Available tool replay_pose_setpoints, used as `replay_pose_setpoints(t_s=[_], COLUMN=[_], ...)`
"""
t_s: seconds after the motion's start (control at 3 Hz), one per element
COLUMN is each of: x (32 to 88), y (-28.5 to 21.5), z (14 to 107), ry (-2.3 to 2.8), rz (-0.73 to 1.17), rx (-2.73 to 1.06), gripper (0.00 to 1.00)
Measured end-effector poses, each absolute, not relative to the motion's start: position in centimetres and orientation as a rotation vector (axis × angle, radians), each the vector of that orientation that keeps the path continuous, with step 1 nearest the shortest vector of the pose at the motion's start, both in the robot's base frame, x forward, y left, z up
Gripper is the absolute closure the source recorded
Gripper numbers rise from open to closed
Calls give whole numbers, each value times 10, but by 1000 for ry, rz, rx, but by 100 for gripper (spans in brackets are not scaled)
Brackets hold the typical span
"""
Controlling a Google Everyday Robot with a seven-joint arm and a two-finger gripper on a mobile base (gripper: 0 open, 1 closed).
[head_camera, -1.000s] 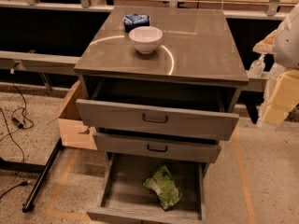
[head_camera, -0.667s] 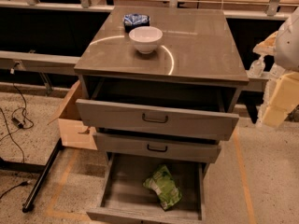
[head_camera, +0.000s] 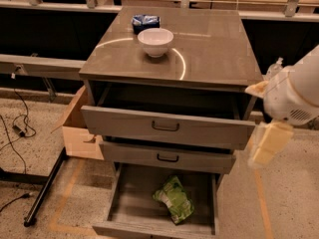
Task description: Pick green rice chip bag from bottom drawer and place on counter
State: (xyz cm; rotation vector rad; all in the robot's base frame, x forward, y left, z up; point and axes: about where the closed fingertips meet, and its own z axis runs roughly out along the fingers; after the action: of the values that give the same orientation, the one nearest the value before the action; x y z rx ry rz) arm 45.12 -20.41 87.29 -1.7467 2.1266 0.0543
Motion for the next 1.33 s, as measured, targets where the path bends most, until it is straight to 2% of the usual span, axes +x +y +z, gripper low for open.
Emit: replay_pose_setpoints(t_s=[0.67,1.0,1.33], x=[465,473,473], y=[-160,-146,-146], z=[730,642,642], ry=[1897,1895,1895], rz=[160,106,109], rx=[-1888,-1978,-1978], gripper=[0,0,0])
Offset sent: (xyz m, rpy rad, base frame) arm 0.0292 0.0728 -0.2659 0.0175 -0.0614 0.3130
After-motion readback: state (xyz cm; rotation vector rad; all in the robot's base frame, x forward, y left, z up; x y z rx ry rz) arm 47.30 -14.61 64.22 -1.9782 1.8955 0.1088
